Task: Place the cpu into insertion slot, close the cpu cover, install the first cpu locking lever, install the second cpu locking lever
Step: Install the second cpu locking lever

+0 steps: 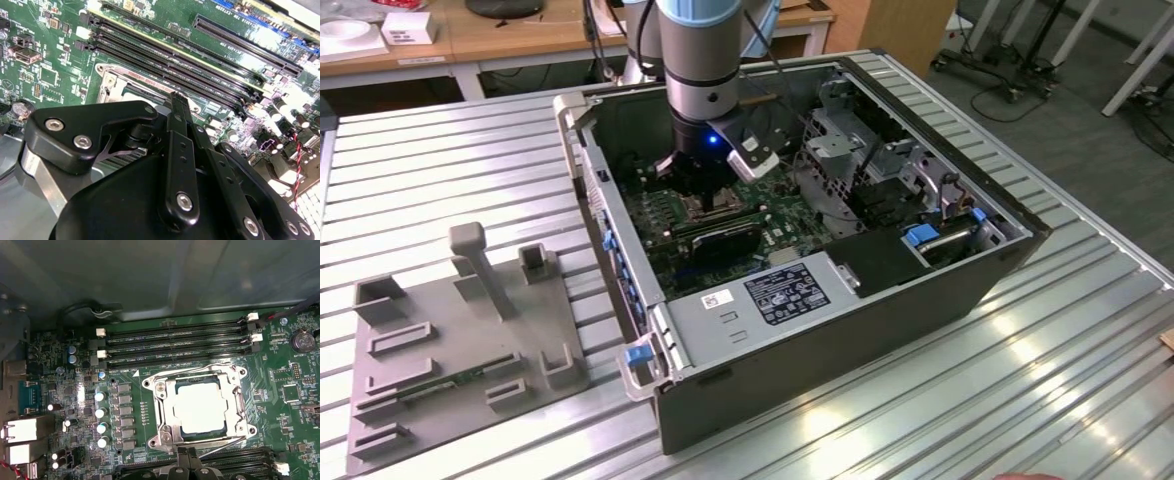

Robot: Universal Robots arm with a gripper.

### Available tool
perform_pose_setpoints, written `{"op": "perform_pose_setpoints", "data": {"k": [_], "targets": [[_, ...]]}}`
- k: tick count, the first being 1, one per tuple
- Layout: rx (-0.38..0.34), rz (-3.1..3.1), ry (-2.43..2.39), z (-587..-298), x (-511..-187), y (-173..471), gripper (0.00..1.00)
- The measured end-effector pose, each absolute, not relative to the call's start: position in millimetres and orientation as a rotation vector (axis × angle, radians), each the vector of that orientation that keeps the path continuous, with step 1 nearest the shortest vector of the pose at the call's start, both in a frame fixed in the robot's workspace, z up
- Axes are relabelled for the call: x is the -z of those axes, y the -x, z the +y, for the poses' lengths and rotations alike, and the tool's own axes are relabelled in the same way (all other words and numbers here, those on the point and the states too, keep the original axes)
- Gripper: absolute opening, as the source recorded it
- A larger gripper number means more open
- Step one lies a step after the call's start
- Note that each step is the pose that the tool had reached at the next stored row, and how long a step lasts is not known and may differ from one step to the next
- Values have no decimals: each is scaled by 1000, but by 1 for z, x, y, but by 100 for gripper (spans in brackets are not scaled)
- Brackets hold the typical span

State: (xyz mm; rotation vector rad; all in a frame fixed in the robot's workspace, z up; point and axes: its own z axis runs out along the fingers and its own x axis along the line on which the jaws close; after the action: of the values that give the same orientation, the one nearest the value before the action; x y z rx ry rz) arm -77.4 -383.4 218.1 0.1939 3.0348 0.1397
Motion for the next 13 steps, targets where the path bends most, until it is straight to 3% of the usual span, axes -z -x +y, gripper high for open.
{"op": "perform_pose_setpoints", "data": {"k": [13], "targets": [[-140, 3035, -194, -383, -211, 84, 11]]}}
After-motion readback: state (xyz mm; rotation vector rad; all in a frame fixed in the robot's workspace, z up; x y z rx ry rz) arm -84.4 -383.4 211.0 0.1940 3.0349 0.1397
